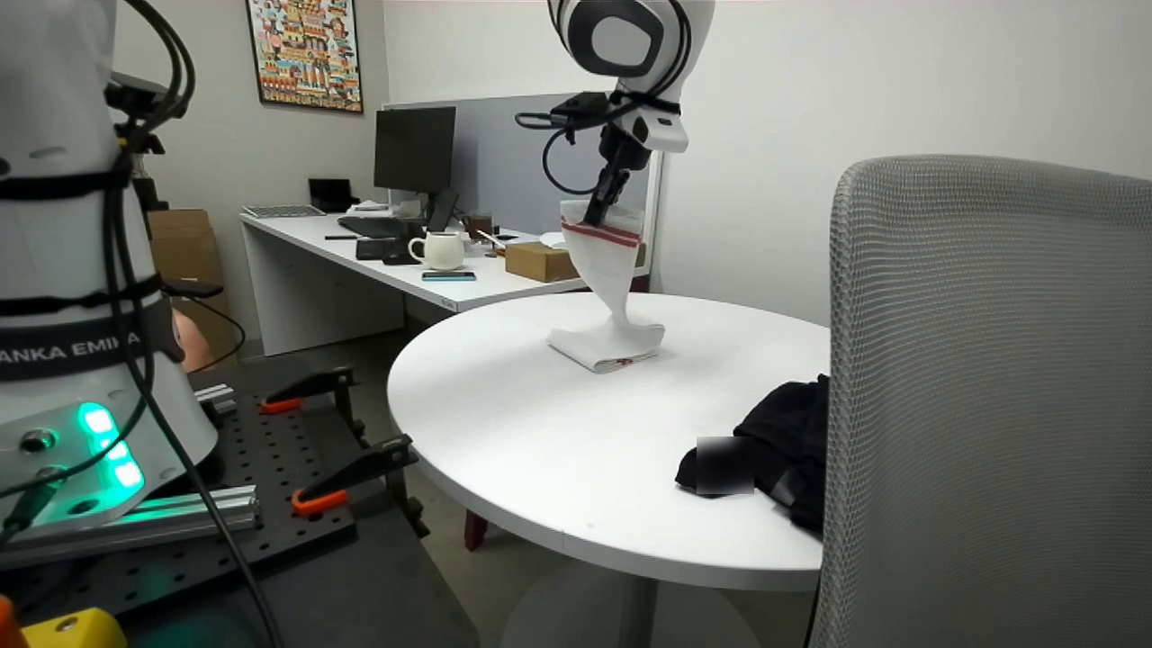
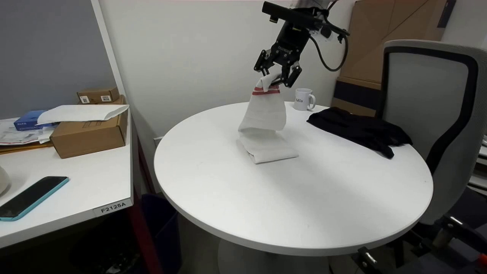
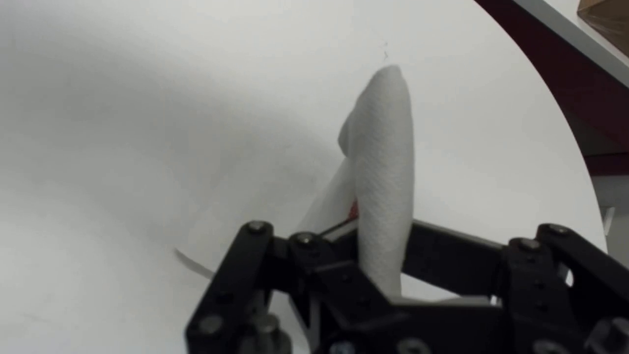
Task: Fold the towel four times over
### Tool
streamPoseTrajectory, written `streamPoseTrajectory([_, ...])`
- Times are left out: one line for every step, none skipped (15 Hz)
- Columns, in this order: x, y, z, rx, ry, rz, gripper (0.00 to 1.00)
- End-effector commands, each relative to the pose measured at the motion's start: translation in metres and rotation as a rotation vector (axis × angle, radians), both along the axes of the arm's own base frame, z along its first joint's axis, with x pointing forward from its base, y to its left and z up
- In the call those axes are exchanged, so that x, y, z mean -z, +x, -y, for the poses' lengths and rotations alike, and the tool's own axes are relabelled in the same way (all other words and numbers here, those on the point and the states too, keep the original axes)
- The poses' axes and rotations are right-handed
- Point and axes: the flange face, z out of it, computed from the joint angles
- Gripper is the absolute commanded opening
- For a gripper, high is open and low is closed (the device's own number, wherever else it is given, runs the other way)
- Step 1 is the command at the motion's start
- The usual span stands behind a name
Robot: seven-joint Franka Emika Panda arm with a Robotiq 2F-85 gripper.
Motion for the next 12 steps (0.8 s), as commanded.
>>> streamPoseTrajectory([0.013, -0.014, 0.003, -0.011, 0.017, -0.041, 0.0])
streamPoseTrajectory([0.018, -0.014, 0.004, -0.005, 0.016, -0.054, 0.0])
streamPoseTrajectory([0.022, -0.015, 0.005, -0.002, 0.015, -0.063, 0.0])
streamPoseTrajectory([0.025, -0.016, 0.006, 0.002, 0.015, -0.072, 0.0])
streamPoseTrajectory([0.027, -0.017, 0.007, 0.004, 0.015, -0.078, 0.0])
streamPoseTrajectory([0.029, -0.019, 0.009, 0.006, 0.016, -0.085, 0.0])
streamPoseTrajectory([0.03, -0.021, 0.01, 0.007, 0.018, -0.094, 0.0])
streamPoseTrajectory([0.03, -0.024, 0.01, 0.004, 0.02, -0.106, 0.0])
streamPoseTrajectory([0.028, -0.028, 0.012, 0.001, 0.019, -0.115, 0.0])
streamPoseTrajectory([0.027, -0.031, 0.013, 0.0, 0.021, -0.126, 0.0])
streamPoseTrajectory([0.024, -0.034, 0.016, 0.002, 0.023, -0.13, 0.0])
streamPoseTrajectory([0.021, -0.036, 0.019, 0.009, 0.021, -0.13, 0.0])
